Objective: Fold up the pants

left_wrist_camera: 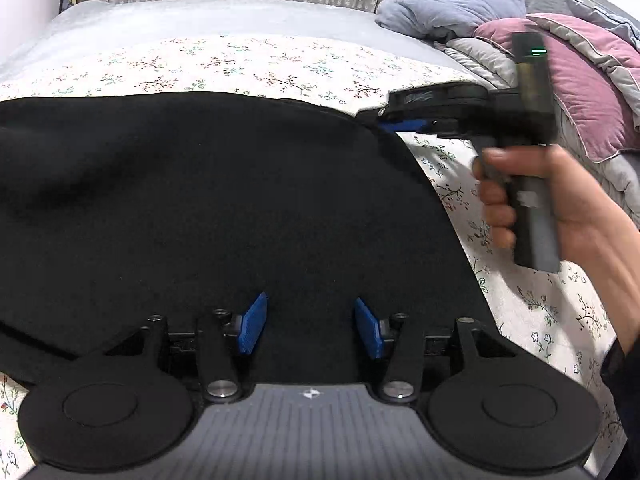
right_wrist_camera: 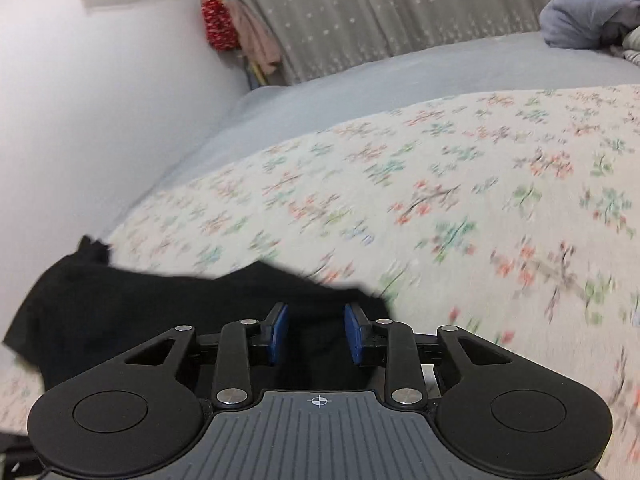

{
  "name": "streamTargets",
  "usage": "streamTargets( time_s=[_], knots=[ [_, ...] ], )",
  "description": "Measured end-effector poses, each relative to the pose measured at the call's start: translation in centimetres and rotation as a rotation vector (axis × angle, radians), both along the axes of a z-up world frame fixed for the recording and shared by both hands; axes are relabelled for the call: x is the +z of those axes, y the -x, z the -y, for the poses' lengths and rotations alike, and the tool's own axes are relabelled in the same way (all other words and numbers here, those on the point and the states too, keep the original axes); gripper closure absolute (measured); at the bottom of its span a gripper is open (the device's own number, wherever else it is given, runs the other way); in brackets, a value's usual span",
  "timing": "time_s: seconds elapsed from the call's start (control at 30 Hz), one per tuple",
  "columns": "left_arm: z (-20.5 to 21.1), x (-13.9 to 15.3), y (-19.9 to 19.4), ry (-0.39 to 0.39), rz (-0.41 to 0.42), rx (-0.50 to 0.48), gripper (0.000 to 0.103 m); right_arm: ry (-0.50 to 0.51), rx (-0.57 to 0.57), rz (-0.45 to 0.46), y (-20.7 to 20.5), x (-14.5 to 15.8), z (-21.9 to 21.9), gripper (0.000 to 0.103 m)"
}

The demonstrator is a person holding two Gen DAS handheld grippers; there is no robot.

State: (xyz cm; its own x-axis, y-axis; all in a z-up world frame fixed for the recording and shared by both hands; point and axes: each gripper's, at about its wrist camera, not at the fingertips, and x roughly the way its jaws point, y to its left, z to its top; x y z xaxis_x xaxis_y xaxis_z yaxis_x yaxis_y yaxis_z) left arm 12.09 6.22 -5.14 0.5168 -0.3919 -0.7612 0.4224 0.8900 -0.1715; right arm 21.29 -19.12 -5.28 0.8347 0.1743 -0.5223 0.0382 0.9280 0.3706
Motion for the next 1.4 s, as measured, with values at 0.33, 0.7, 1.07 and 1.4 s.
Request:
streamTargets(
  time_s=[0.33, 0.7, 1.07, 1.4],
  knots=[
    [-0.5, 0.1, -0.9, 0.081, -0.055, 0.028, 0.037, 0.042, -0.185, -0.013, 0.7, 0.5, 0.0, 0.060],
    [-2.6, 0.4, -0.7, 0.080, -0.068, 0.116, 0.037, -0.557, -0.110, -0.076, 15.8, -3.9, 0.0, 0.052],
    [-3.4, 0.4, -1.8, 0.067, -0.042, 0.130, 0.037, -0.609, -0.115, -0.087, 15.0, -4.7, -3.8, 0.063],
    [-2.9, 1.9, -2.3, 0.054, 0.002, 0.151, 0.037, -0.457, -0.092, -0.139, 14.2, -2.8, -4.0, 0.094]
  ],
)
